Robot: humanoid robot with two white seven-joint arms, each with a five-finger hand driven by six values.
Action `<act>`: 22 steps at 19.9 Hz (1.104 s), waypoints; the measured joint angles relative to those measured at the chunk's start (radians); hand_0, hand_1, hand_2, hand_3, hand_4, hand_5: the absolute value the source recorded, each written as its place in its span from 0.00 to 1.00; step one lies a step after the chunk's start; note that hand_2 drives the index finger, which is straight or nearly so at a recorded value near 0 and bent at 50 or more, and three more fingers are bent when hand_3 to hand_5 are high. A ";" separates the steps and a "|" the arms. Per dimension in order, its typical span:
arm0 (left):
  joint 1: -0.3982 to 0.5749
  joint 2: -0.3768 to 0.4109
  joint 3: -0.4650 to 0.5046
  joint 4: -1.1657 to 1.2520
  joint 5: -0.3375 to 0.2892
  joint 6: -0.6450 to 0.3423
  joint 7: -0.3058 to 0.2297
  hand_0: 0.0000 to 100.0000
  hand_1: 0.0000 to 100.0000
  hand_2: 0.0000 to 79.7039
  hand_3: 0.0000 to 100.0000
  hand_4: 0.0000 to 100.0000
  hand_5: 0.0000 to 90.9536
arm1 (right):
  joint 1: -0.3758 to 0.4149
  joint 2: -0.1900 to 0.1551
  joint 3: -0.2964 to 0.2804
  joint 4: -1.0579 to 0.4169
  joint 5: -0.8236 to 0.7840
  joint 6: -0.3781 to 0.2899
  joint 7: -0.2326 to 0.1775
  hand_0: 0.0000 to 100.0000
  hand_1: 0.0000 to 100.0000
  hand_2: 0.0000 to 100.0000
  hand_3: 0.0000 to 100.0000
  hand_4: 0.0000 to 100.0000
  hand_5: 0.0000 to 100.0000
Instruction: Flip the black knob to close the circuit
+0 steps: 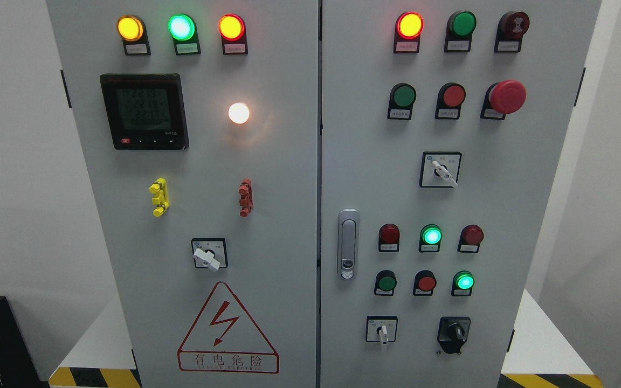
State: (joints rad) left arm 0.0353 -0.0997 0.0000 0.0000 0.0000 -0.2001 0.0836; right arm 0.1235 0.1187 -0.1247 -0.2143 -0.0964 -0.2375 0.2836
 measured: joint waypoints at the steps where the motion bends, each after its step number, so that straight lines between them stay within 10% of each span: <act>1: 0.000 0.000 0.000 0.000 0.000 0.000 0.000 0.12 0.56 0.00 0.00 0.00 0.00 | -0.006 0.000 0.000 -0.001 0.000 -0.026 0.009 0.00 0.14 0.00 0.00 0.00 0.00; 8: 0.000 0.000 0.000 0.000 0.000 -0.001 0.000 0.12 0.56 0.00 0.00 0.00 0.00 | -0.071 0.002 -0.003 -0.021 -0.001 -0.254 0.033 0.00 0.13 0.00 0.00 0.00 0.00; 14: 0.000 0.000 0.000 0.000 0.000 -0.001 0.000 0.12 0.56 0.00 0.00 0.00 0.00 | -0.071 0.004 -0.014 -0.124 0.004 -0.302 0.034 0.00 0.14 0.00 0.00 0.00 0.00; 22: 0.000 0.000 0.000 0.000 0.000 -0.001 0.000 0.12 0.56 0.00 0.00 0.00 0.00 | -0.025 0.005 -0.020 -0.368 0.037 -0.311 -0.062 0.00 0.11 0.29 0.48 0.36 0.22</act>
State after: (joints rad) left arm 0.0353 -0.0997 0.0000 0.0000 0.0000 -0.2016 0.0835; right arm 0.0985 0.1238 -0.1448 -0.5822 -0.0594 -0.5488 0.2217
